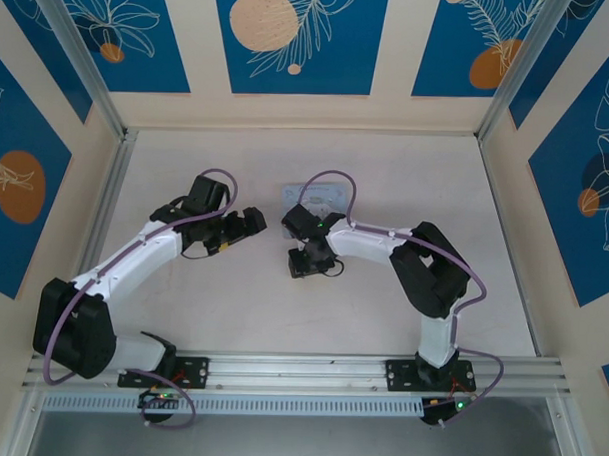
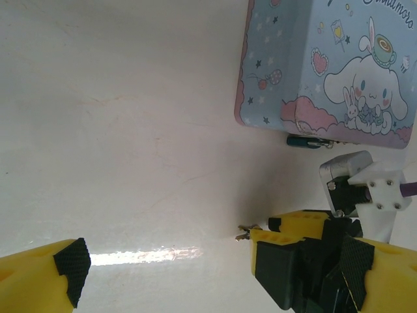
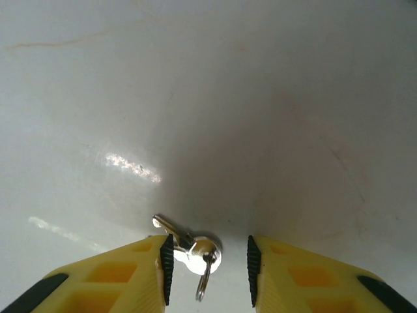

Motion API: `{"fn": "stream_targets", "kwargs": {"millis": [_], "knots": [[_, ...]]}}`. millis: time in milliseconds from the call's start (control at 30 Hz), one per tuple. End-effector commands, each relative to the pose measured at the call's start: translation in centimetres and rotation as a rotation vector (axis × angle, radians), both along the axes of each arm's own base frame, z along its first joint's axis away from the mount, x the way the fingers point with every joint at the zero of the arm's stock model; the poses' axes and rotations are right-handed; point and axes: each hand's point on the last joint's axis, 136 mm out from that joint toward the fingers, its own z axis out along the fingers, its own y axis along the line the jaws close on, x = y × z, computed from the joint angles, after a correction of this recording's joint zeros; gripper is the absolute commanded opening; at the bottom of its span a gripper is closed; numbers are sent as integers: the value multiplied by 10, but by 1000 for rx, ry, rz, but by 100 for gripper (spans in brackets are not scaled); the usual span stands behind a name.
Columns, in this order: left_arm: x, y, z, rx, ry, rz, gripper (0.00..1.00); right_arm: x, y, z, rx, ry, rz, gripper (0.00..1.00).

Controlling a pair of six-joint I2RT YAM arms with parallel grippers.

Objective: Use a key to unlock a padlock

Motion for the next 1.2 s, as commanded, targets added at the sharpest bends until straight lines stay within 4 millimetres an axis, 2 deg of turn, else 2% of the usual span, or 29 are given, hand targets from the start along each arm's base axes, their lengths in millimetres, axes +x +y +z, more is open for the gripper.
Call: {"fn": "stream_targets", "kwargs": {"millis": [0,400,967,1167], "knots": [[7,-2,10,-18,-17,6,100,3,5,-1,-10,-8,27,38],[11,-2,9,-18,-20,9,100,-8,-1,-9,-22,27,37,34],[18,-7,6,-22,-11,-1,100,-19,-12,-16,-96,1,26,34],[20,-8,5,-23,-10,-3,100,-23,-13,-18,-104,4,23,29]]}}
